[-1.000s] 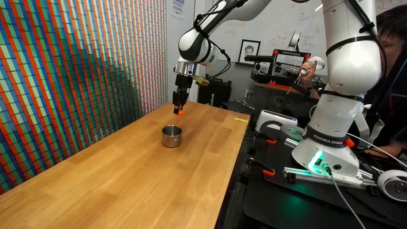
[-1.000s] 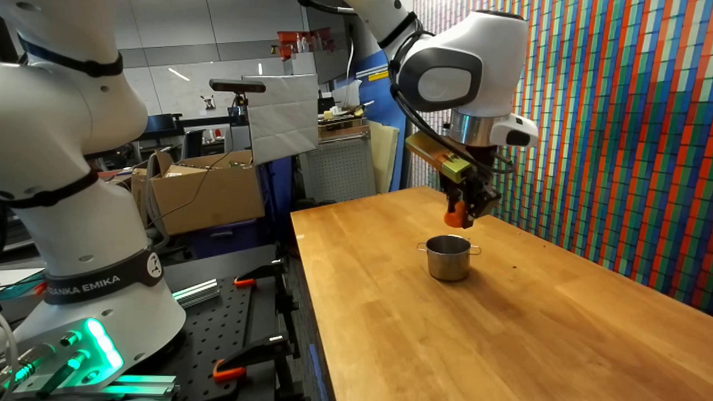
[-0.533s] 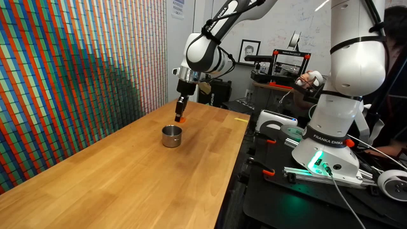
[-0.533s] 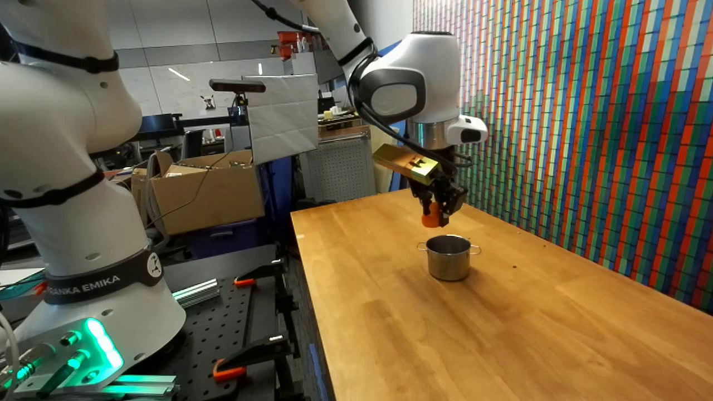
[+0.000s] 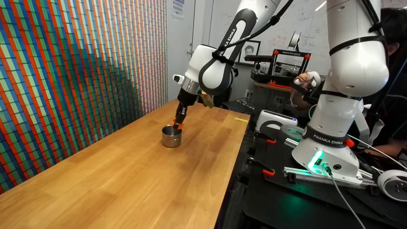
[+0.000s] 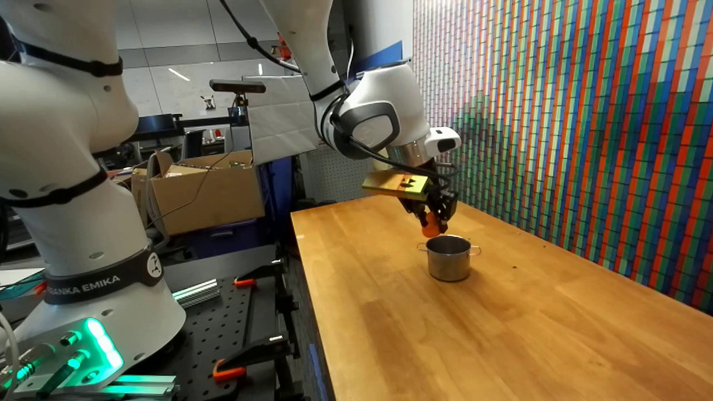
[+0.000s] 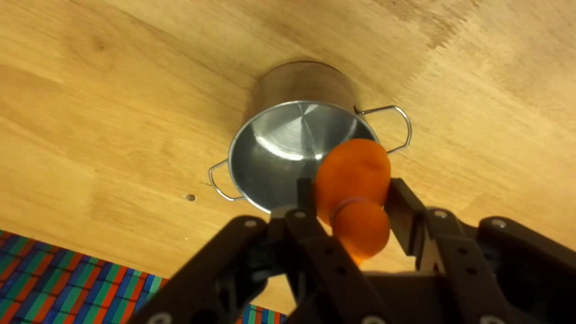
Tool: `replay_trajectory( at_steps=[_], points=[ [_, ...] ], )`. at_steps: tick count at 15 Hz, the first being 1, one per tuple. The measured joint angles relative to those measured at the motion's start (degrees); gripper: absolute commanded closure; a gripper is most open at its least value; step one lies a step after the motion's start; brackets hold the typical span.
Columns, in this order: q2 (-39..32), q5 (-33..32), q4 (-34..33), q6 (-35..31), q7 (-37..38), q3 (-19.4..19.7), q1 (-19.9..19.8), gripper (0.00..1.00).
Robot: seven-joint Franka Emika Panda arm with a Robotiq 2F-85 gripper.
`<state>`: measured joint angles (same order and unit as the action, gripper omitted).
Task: Put the rubber duck in the pot
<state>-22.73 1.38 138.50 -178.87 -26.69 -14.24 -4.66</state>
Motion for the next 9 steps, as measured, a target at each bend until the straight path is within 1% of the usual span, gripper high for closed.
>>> replay_trajectory(
  at_steps=[1, 2, 6, 8, 9],
  points=[
    [-0.38, -1.35, 0.10, -1.14, 0.52, 0.18, 0.00, 0.31],
    [-0.74, -2.60, 0.11, -2.10, 1.13, 0.34, -0.02, 0.31],
    [-1.75, -6.68, 0.16, -4.39, 3.07, 0.83, -0.19, 0.01],
    [-1.92, -7.99, 0.45, -4.33, 3.47, 0.18, -0.92, 0.00],
    [-1.91, -8.28, 0.85, -3.90, 3.48, -1.09, -2.03, 0.00]
  ],
)
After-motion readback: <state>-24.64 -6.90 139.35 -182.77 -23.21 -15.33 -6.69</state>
